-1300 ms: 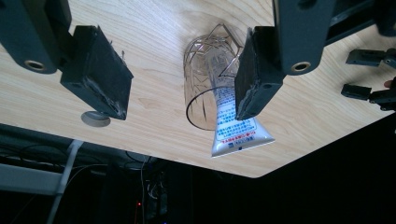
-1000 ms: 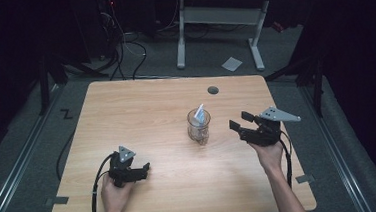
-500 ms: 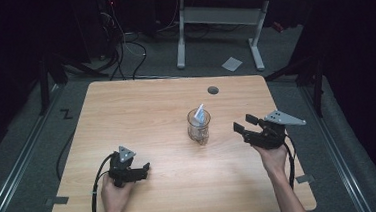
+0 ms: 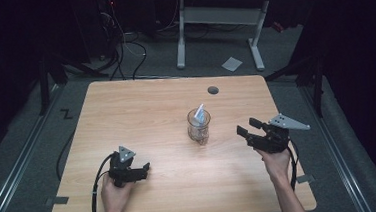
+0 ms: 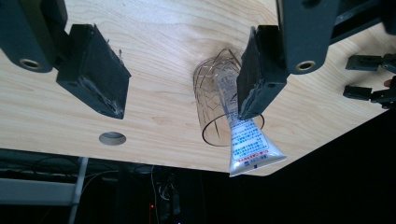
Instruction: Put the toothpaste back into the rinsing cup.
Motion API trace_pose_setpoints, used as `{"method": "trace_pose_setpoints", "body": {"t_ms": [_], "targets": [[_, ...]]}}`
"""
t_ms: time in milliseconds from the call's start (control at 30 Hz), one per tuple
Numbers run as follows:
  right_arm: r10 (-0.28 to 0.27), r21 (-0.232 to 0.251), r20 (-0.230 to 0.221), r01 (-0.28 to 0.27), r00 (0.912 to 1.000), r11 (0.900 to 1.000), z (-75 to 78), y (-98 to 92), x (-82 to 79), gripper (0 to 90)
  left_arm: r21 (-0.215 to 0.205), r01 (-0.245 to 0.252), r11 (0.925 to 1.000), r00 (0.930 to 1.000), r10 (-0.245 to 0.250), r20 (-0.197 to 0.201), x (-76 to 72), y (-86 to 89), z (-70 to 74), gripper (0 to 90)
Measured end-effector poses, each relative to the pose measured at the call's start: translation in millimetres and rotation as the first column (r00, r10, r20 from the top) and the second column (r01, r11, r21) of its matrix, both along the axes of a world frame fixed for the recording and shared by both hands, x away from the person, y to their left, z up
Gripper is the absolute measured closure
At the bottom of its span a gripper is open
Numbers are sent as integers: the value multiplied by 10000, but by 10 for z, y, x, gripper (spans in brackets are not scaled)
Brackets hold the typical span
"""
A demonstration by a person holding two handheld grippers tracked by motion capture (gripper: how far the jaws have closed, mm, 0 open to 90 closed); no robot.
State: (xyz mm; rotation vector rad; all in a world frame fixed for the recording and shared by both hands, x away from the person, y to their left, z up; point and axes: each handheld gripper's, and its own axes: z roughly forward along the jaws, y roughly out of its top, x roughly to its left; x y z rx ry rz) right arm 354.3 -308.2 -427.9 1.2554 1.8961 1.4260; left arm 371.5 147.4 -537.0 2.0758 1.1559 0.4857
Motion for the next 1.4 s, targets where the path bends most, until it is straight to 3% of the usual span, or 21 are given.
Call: {"method": "trace_pose_setpoints", "body": {"t_ms": [700, 1400], "targets": [[-76, 15, -304, 77, 9995, 10000, -209, -79, -147, 335, 5, 0, 10000, 10000, 0, 0, 0, 0, 0, 155], [26, -167, -1014, -44, 9948, 9999, -515, 65, -153, 339, 2, 0, 10000, 10000, 0, 1, 0, 0, 0, 155]]}}
